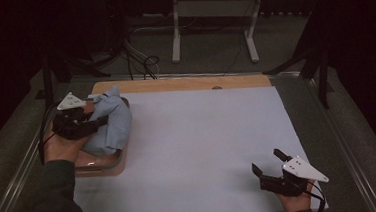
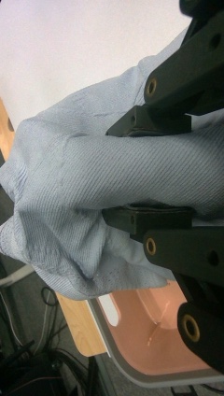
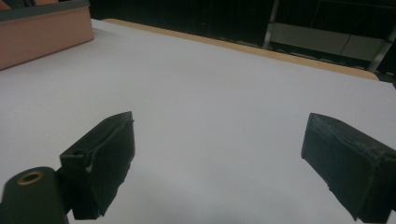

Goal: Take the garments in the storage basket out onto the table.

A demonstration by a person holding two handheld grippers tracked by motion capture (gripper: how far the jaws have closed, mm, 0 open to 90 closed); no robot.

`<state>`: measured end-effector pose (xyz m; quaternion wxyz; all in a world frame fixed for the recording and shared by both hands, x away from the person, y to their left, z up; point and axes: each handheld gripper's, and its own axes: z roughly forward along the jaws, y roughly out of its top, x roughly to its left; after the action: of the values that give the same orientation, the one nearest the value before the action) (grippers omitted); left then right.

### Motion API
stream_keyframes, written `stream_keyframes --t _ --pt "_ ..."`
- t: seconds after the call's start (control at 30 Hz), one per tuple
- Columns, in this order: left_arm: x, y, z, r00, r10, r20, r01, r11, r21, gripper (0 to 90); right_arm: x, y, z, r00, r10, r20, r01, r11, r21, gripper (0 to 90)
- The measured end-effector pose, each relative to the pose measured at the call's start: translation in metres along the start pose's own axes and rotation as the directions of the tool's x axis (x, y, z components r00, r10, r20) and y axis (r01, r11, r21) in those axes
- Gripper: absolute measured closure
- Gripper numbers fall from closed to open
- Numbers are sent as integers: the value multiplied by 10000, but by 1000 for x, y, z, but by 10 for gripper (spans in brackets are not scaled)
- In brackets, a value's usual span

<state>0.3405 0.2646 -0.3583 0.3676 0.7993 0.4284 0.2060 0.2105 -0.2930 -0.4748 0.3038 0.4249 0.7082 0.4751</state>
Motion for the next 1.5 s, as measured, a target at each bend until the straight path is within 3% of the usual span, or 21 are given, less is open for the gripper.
stream_keyframes --t 0.7,1.5 --pt "-24 18 16 9986 366 370 -360 9992 -153 646 0 0 1 10000 25 -1 -25 10000 17 99" --pt "-48 27 36 9952 594 776 -578 9981 -227 648 -1 0 -1 10000 36 40 -35 10000 -51 98"
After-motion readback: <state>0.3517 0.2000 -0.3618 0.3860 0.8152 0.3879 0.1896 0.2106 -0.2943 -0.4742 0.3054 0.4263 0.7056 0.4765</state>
